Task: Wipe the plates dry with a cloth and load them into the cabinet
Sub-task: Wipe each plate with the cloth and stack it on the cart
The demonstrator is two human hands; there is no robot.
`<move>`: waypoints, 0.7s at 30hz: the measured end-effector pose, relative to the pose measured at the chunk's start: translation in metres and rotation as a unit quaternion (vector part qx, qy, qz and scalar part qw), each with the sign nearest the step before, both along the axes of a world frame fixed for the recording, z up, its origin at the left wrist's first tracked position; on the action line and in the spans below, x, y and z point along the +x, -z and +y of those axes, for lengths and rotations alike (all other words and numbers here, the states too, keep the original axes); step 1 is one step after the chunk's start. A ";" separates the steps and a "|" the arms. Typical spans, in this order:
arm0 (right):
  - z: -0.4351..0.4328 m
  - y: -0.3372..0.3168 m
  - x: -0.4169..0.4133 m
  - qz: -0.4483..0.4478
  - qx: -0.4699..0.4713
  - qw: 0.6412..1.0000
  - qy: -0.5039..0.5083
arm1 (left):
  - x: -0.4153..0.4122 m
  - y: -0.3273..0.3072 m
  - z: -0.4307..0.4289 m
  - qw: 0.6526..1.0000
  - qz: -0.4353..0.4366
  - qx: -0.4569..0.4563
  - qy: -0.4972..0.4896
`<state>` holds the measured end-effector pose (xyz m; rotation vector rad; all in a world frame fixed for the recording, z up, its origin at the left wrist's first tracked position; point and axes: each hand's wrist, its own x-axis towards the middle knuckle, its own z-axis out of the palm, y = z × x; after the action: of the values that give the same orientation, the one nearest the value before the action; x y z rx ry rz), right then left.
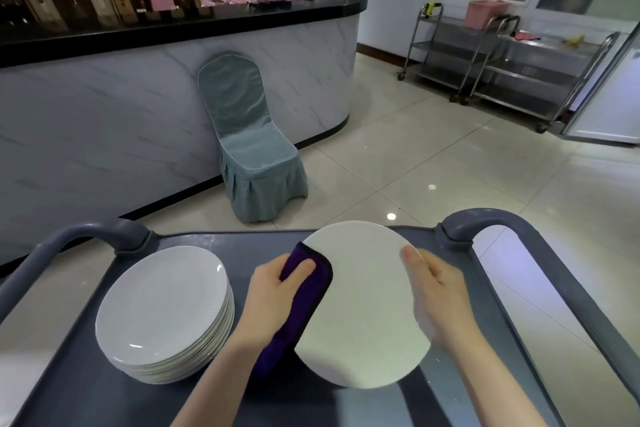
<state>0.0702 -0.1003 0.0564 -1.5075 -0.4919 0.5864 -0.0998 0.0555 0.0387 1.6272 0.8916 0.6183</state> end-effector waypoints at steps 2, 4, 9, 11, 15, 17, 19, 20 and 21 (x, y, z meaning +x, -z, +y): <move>-0.001 -0.006 -0.001 -0.080 -0.041 0.995 -0.046 | -0.002 -0.004 0.008 0.998 0.034 0.033 0.035; 0.003 -0.012 -0.004 -0.156 -0.068 0.980 -0.108 | 0.001 -0.013 0.016 0.990 0.057 0.082 0.102; 0.017 -0.010 -0.014 -0.225 -0.089 0.958 -0.155 | 0.012 -0.017 0.018 0.973 0.075 0.117 0.185; 0.015 -0.010 -0.005 -0.192 -0.068 0.975 -0.085 | 0.009 -0.011 0.017 0.994 0.042 0.058 0.088; 0.019 0.005 -0.027 0.041 0.063 0.987 0.144 | 0.014 0.009 -0.009 0.974 -0.094 -0.158 -0.129; 0.029 0.016 -0.054 0.117 0.106 0.952 0.263 | 0.021 0.019 -0.023 0.939 -0.117 -0.235 -0.222; 0.033 0.024 -0.067 0.126 0.087 0.942 0.298 | 0.023 0.027 -0.026 0.924 -0.098 -0.250 -0.271; 0.032 0.026 -0.068 0.116 0.067 0.952 0.273 | 0.020 0.028 -0.023 0.927 -0.086 -0.244 -0.272; 0.028 0.026 -0.066 0.106 0.048 0.965 0.233 | 0.017 0.027 -0.018 0.931 -0.083 -0.234 -0.266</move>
<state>0.0046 -0.0723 0.0301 -1.3846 0.0077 0.3406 -0.0832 0.0377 0.0116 0.8870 1.2538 0.8244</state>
